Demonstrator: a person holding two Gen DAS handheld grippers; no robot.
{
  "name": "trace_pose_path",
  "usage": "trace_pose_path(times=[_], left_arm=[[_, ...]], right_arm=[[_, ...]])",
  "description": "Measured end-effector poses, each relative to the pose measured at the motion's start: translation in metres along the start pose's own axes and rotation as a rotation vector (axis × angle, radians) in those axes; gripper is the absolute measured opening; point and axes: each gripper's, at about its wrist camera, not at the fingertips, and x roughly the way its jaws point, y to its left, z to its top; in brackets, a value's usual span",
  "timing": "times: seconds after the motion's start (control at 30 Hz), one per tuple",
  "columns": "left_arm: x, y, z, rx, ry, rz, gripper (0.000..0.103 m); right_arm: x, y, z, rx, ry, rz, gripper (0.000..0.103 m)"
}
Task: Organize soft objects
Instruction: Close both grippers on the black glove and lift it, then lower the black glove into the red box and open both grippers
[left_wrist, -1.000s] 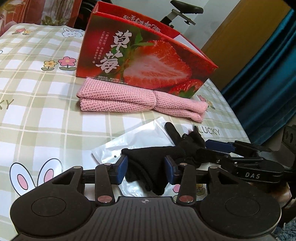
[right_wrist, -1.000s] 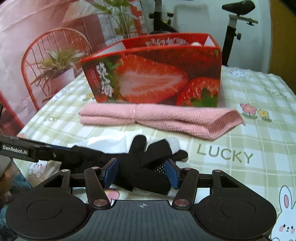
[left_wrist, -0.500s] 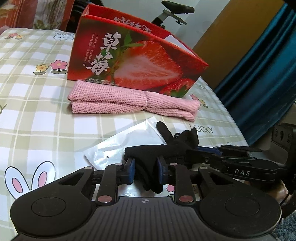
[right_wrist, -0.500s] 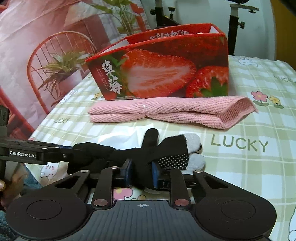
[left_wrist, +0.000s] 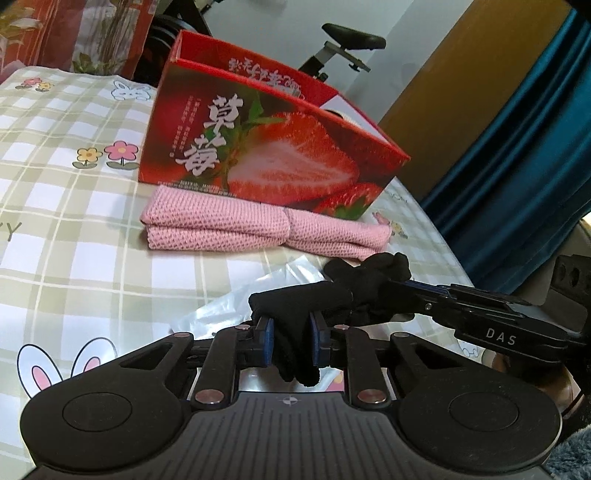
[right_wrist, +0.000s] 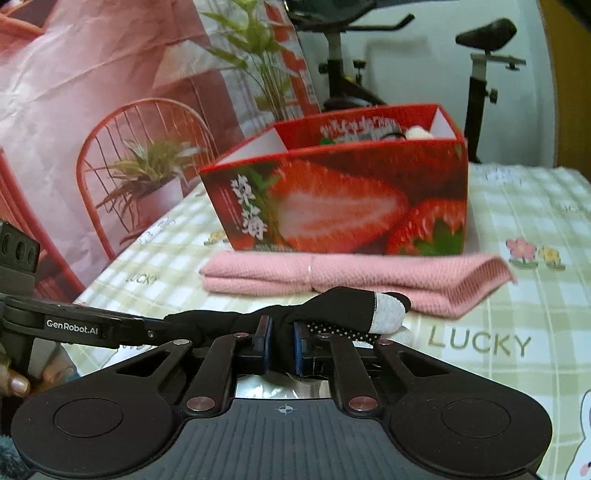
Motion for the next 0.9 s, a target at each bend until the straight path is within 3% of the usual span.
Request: trace_pose_path(times=[0.47,0.9], left_arm=[[-0.010,-0.003,0.015,0.020,-0.033,-0.017,0.020],[-0.041,-0.020,0.119,0.051,-0.262,-0.033,0.020]], right_arm=[[-0.005,0.003,0.010,-0.003,-0.043,-0.009,0.011],[-0.006,0.013,0.117,-0.146,-0.249,-0.012,0.011]])
